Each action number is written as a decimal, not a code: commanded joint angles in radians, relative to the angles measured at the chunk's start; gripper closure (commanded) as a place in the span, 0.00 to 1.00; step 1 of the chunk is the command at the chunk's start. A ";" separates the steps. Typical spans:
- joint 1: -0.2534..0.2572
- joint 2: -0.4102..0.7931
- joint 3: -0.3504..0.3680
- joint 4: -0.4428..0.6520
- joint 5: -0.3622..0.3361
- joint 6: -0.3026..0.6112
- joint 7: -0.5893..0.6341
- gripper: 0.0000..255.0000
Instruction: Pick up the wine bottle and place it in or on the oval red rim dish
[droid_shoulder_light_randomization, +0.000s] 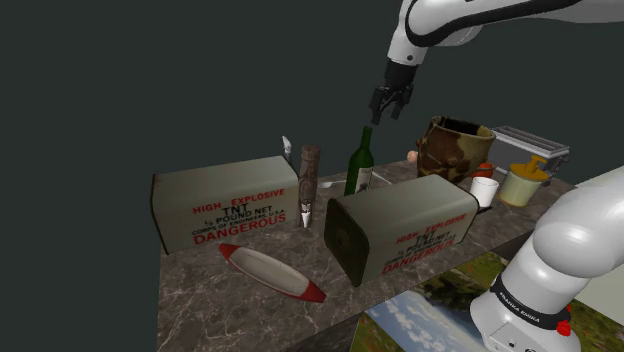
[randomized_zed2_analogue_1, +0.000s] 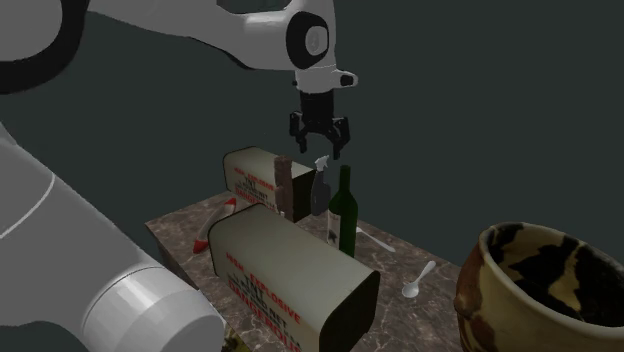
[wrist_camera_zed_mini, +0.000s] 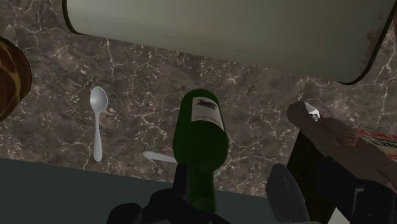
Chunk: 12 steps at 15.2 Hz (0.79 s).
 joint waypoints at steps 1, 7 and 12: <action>-0.013 0.070 -0.007 0.031 -0.005 0.036 0.013 0.00; -0.038 0.263 -0.023 0.145 -0.013 0.101 0.053 0.00; -0.038 0.286 -0.023 0.103 -0.013 0.166 0.053 0.00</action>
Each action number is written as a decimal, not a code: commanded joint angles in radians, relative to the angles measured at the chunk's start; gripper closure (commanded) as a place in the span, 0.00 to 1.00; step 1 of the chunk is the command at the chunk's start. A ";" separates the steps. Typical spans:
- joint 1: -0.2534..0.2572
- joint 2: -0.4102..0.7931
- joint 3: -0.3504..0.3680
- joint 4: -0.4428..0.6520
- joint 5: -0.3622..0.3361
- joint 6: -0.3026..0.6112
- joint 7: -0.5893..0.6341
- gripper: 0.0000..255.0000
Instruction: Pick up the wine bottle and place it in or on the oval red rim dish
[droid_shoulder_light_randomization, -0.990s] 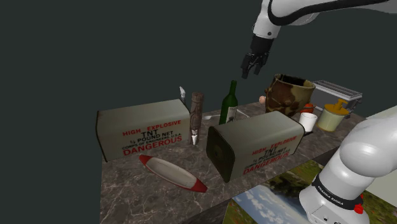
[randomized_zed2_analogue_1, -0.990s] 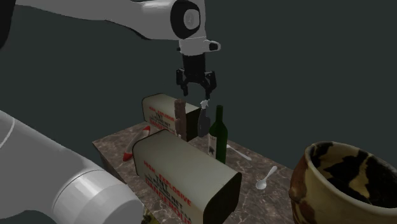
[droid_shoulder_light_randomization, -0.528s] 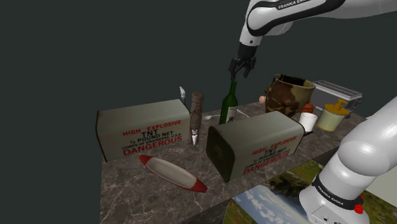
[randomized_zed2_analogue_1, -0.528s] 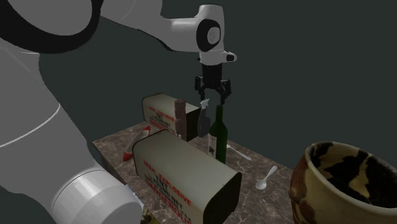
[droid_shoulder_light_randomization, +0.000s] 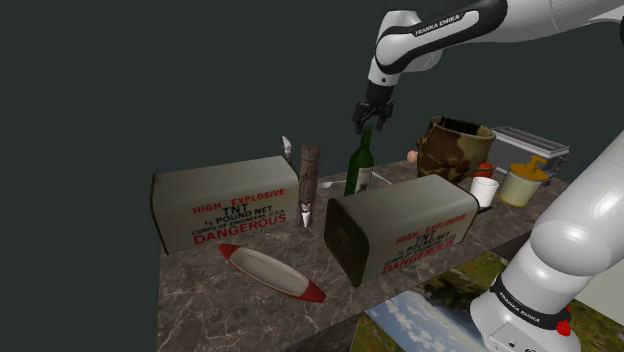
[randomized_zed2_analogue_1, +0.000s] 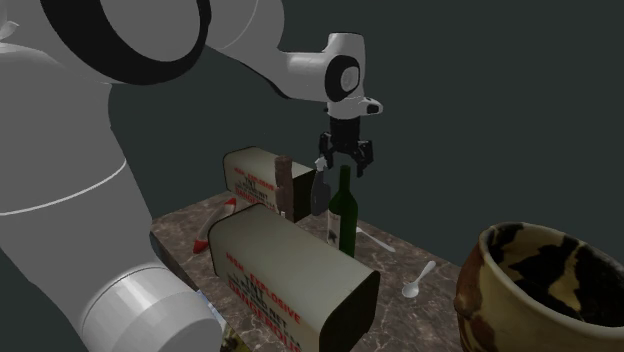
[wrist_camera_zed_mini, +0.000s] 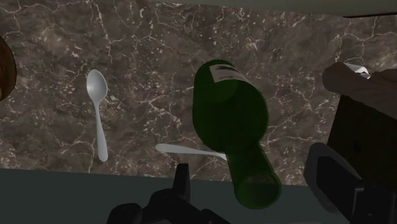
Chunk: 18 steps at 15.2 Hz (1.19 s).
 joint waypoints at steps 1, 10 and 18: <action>0.001 0.010 0.001 -0.018 0.000 0.028 0.002 0.00; 0.001 0.019 0.001 -0.030 0.000 0.049 0.002 0.00; 0.001 0.019 0.001 -0.030 0.000 0.049 0.002 1.00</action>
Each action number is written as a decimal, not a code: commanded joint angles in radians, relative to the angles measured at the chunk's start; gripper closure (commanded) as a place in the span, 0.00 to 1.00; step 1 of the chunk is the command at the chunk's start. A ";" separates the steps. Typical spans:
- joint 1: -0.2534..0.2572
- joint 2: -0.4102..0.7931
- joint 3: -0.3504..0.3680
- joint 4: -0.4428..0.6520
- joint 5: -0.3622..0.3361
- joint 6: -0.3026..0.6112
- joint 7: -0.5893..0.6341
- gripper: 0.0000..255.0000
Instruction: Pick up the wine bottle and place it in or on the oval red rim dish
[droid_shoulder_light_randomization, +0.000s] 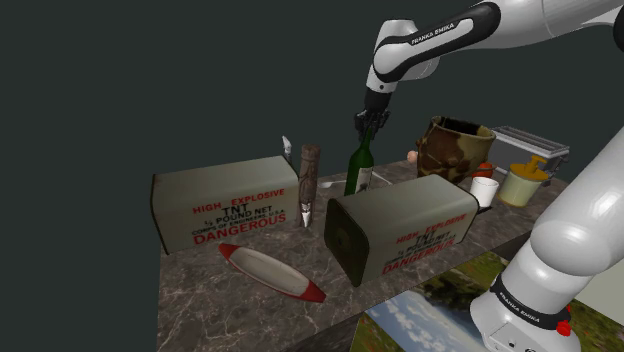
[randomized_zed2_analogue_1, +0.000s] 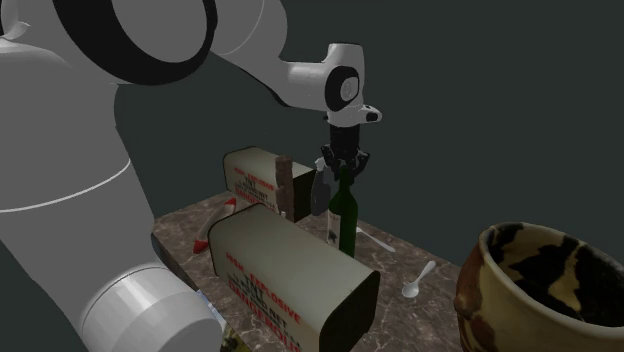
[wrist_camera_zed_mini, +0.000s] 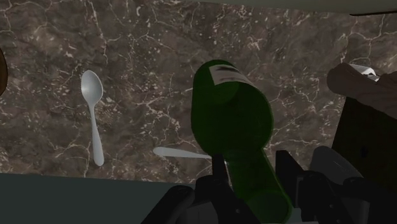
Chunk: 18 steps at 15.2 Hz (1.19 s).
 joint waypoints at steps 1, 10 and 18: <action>0.000 0.000 0.000 0.000 0.000 0.000 0.000 1.00; 0.000 -0.026 0.000 0.080 0.000 -0.106 0.000 1.00; 0.000 -0.038 -0.001 0.174 0.000 -0.213 0.000 1.00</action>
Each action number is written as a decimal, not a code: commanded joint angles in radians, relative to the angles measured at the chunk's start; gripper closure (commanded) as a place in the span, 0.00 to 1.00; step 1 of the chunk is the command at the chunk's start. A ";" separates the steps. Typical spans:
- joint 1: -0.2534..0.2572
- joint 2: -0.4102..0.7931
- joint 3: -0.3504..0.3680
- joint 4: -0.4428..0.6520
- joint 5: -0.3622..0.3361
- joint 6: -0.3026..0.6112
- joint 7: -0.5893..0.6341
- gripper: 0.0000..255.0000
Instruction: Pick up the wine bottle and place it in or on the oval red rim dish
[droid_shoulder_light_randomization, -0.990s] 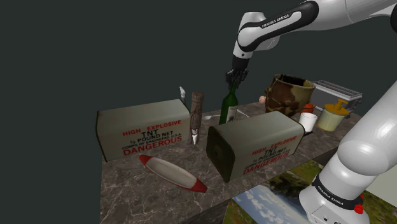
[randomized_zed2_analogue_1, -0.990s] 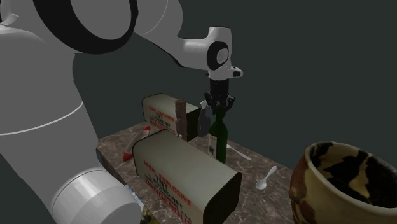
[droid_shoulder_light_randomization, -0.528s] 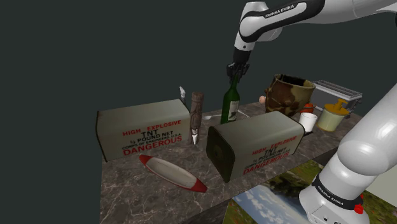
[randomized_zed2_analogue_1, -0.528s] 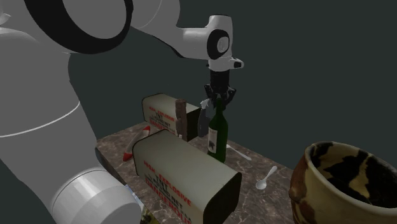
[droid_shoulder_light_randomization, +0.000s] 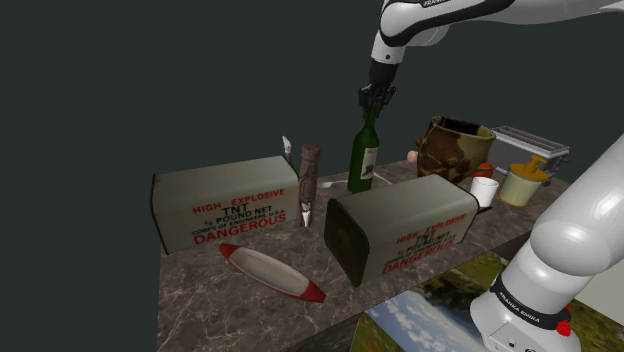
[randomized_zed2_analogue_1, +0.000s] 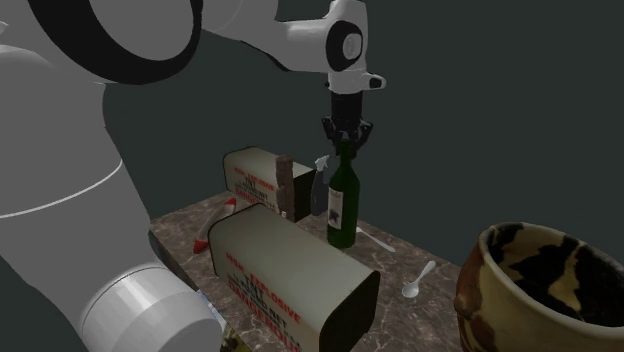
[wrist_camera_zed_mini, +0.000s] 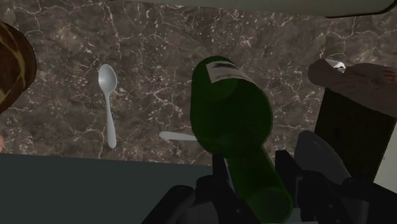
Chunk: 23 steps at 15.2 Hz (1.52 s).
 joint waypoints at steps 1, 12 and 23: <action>0.001 -0.003 0.001 0.026 0.000 -0.029 0.001 1.00; 0.049 -0.044 0.064 0.106 0.000 -0.149 0.114 1.00; 0.152 -0.046 0.218 0.212 0.001 -0.258 0.370 1.00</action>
